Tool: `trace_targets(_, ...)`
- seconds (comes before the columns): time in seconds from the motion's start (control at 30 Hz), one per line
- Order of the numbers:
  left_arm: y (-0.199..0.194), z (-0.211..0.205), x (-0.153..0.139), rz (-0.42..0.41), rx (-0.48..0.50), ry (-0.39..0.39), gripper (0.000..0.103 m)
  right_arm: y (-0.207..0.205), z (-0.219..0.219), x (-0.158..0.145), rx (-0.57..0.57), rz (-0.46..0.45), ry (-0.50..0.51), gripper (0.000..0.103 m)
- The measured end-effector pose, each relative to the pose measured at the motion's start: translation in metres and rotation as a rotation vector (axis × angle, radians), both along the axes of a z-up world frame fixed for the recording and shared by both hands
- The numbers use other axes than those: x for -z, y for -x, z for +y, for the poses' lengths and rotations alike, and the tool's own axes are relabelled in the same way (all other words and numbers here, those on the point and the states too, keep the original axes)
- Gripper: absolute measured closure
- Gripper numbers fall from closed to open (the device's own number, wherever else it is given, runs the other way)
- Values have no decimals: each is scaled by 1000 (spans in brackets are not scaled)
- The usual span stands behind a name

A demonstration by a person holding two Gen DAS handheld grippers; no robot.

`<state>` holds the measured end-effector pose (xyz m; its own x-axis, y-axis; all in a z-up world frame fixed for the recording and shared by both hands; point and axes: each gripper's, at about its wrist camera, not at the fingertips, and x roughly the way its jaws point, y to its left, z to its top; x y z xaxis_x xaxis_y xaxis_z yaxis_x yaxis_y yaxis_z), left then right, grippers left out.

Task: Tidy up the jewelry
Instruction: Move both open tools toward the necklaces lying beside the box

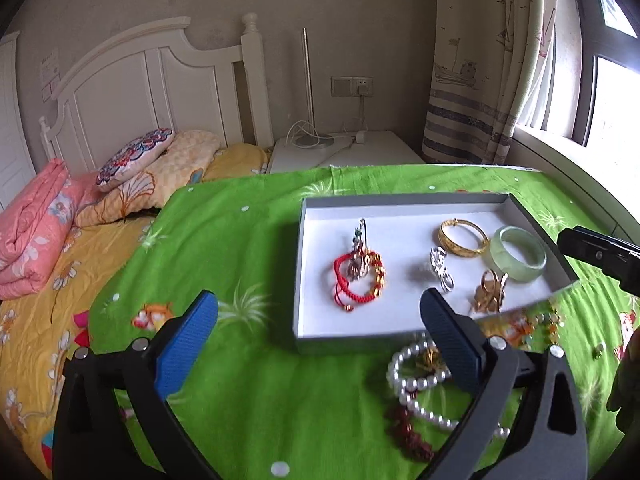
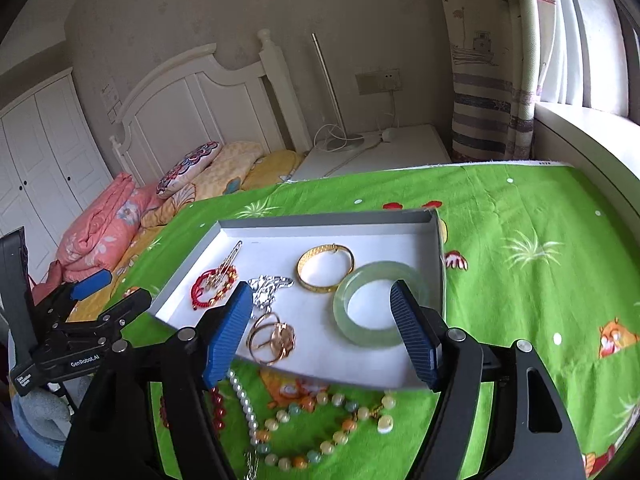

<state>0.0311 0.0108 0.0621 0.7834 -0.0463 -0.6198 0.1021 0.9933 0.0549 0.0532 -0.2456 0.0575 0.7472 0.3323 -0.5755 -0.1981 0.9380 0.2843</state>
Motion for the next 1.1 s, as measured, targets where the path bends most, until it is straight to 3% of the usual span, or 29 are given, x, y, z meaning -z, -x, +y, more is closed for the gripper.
trace_targets(0.2, 42, 19, 22, 98, -14, 44, 3, 42, 0, 8, -44, 8, 15, 31)
trace_targets(0.43, 75, 27, 49, 178, 4, 37, 3, 74, 18, 16, -166, 35, 67, 29)
trace_targets(0.6, 77, 31, 51, 186, 2, 57, 3, 91, 42, 28, -265, 57, 168, 28)
trace_targets(0.73, 69, 37, 59, 244, -16, 83, 3, 100, 59, 34, -332, 59, 231, 29)
trace_targets(0.93, 65, 39, 60, 254, -3, 115, 3, 96, 70, 42, -383, 101, 256, 43)
trace_targets(1.1, 65, 40, 59, 251, 4, 129, 3, 89, 90, 47, -449, 109, 352, 55)
